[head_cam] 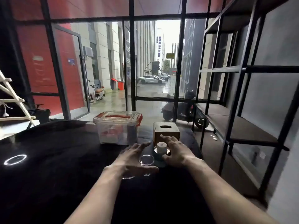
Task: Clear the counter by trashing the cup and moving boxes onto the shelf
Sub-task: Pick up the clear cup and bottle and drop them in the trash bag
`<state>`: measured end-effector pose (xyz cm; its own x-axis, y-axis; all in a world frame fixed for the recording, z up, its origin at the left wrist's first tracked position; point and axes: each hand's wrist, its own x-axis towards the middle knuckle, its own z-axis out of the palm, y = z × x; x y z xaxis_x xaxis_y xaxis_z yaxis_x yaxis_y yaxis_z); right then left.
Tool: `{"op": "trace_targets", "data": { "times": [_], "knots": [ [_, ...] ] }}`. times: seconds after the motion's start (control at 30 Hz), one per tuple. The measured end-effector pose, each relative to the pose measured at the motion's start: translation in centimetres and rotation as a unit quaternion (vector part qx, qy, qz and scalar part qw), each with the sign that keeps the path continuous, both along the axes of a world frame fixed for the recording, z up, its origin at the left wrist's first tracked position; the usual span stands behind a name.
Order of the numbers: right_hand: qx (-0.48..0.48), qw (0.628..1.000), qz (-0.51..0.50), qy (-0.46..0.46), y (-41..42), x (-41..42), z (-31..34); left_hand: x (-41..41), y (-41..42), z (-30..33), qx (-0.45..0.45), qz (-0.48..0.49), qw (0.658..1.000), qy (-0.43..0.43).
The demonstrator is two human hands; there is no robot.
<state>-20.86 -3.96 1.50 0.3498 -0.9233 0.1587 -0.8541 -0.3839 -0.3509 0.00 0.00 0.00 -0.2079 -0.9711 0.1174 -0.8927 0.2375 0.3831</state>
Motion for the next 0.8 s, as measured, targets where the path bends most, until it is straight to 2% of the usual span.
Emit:
{"op": "trace_targets", "data": {
  "times": [0.13, 0.3, 0.57, 0.8],
  "knots": [
    [0.024, 0.999, 0.012, -0.021, -0.7, -0.5, -1.4, -0.9, -0.3, -2.0, 0.011, -0.004, 1.0, -0.007],
    [0.005, 0.997, 0.018, -0.075, -1.6, 0.1, -2.7, -1.0, 0.1, -3.0, -0.065, 0.032, 0.997, 0.021],
    [-0.019, 0.992, 0.022, -0.12, -1.9, 1.4, -2.6, 2.6, 0.6, -0.1, -0.153, 0.09, 0.975, 0.134],
    [-0.005, 0.988, 0.079, -0.132, -0.7, 4.3, -0.7, 7.2, 3.0, 0.0, -0.107, 0.207, 0.962, 0.14]
  ]
}}
